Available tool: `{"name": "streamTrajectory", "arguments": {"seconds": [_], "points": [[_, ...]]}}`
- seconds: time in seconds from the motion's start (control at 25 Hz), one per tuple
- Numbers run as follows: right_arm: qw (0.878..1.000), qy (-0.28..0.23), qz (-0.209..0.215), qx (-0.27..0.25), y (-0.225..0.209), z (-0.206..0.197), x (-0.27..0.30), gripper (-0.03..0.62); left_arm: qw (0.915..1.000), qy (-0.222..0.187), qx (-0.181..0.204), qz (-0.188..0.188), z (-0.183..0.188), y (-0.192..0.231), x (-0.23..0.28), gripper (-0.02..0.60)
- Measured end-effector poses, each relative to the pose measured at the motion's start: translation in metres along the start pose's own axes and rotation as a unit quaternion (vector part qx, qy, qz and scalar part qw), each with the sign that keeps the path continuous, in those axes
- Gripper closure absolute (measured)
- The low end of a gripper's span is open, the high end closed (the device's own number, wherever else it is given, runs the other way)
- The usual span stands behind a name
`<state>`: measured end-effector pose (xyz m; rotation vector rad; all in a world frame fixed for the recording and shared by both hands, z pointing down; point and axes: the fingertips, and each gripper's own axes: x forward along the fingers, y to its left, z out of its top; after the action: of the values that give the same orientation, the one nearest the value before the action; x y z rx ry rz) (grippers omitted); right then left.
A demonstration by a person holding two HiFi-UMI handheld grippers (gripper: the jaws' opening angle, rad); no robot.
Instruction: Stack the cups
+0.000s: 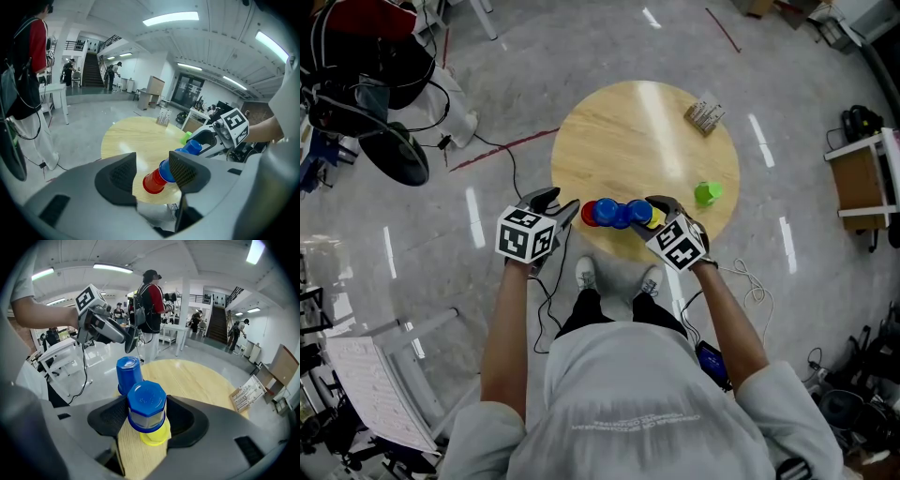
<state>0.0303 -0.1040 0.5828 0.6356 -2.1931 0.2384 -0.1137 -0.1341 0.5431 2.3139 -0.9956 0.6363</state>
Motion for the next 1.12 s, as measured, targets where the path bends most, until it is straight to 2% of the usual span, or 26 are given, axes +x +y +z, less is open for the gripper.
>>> {"name": "streamTrajectory", "arguments": {"seconds": [0.08,0.16,0.28,0.36,0.48,0.64,0.76,0.92,1.12], "points": [[1.0,-0.014,-0.001,0.007,0.0,0.003,-0.003,0.306,1.0,0.0,0.0,-0.001,0.001,0.0,-0.001,0.347],[0.999,-0.04,0.005,0.025,0.002,0.008,-0.009,0.256,1.0,-0.001,-0.001,-0.003,0.001,0.0,-0.002,0.347],[0.996,-0.077,0.014,0.046,-0.003,0.008,-0.029,0.243,1.0,0.003,0.001,-0.005,-0.001,0.001,-0.003,0.347],[0.993,-0.105,-0.003,0.061,-0.018,-0.002,-0.046,0.243,1.0,0.006,0.0,-0.002,-0.004,0.003,-0.003,0.347],[0.985,-0.124,-0.057,0.105,-0.056,-0.029,-0.069,0.243,0.9999,0.005,-0.012,0.002,-0.004,0.004,0.002,0.347],[0.966,-0.107,-0.144,0.185,-0.115,-0.08,-0.084,0.243,0.9998,0.011,-0.013,0.007,0.002,0.001,0.01,0.347],[0.954,-0.082,-0.181,0.225,-0.148,-0.114,-0.083,0.243,0.9996,0.014,-0.018,0.015,0.005,0.002,0.017,0.348],[0.95,-0.053,-0.199,0.235,-0.173,-0.148,-0.072,0.243,0.999,0.019,-0.031,0.026,0.006,0.004,0.028,0.351],[0.951,-0.031,-0.187,0.245,-0.185,-0.173,-0.052,0.243,0.9975,0.032,-0.044,0.046,0.001,0.009,0.038,0.354]]}}
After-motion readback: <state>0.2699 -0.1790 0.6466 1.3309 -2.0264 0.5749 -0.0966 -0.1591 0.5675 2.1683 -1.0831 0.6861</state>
